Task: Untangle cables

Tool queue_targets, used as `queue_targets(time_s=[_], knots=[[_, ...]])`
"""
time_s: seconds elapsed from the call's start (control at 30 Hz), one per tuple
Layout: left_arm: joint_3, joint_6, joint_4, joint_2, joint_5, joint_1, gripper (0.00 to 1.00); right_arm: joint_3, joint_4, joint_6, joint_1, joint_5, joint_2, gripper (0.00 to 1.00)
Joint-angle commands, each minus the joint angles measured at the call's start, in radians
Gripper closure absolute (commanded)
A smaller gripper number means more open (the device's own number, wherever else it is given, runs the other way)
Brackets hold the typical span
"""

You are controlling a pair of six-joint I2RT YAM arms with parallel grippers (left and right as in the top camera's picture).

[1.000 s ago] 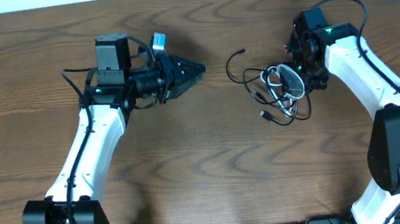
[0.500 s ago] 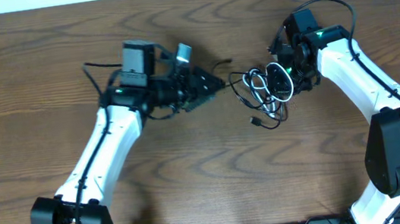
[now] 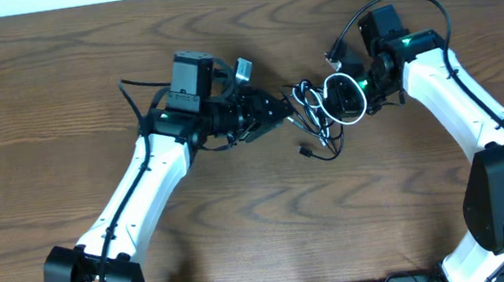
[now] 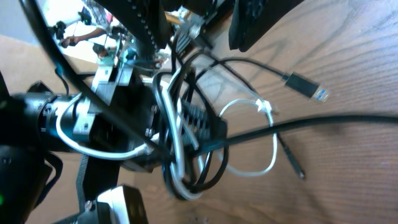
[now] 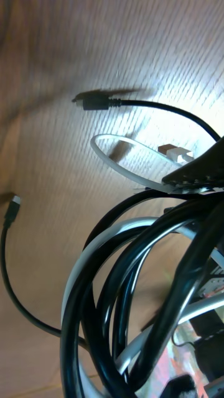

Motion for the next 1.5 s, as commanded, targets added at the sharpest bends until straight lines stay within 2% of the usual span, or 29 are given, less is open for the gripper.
queue_targets(time_s=[0.0,0.17,0.5,0.67,0.83,0.87,0.97,1.03,1.07,1.13,1.27,1.47], knots=[[0.006,-0.096,0.04,-0.003,-0.063,-0.018,0.62,0.023,0.0,-0.007,0.025,-0.053,-0.029,0.96],[0.006,-0.132,0.137,-0.002,-0.063,-0.022,0.54,0.022,0.001,-0.007,0.044,-0.05,-0.029,0.94],[0.006,-0.132,0.136,0.059,-0.076,-0.041,0.53,0.022,0.016,0.004,0.055,-0.05,-0.029,0.92],[0.006,-0.132,0.136,0.087,-0.078,-0.064,0.67,0.022,0.019,0.004,0.054,-0.05,-0.029,0.92],[0.006,-0.132,0.137,0.087,-0.1,-0.061,0.92,0.022,0.019,0.004,0.05,-0.047,-0.029,0.92],[0.006,-0.132,0.136,0.087,-0.103,-0.06,0.92,0.022,0.019,0.013,0.05,-0.031,-0.029,0.94],[0.006,-0.135,0.136,0.087,-0.102,-0.056,0.92,0.022,-0.002,0.103,0.045,0.129,-0.029,0.99],[0.006,-0.135,0.136,0.087,-0.077,-0.048,0.92,0.022,-0.031,0.177,0.042,0.315,-0.029,0.99],[0.006,-0.135,0.136,0.087,-0.042,-0.035,0.92,0.021,-0.055,0.232,0.037,0.478,-0.029,0.99],[0.006,-0.134,0.136,0.087,-0.001,-0.016,0.92,0.019,-0.079,0.271,0.027,0.629,-0.029,0.99],[0.006,-0.119,0.135,0.087,0.086,0.06,0.93,0.019,-0.11,0.282,-0.017,0.777,-0.029,0.99],[0.006,-0.108,0.132,0.087,0.153,0.142,0.92,0.018,-0.124,0.281,-0.08,0.839,-0.028,0.99]])
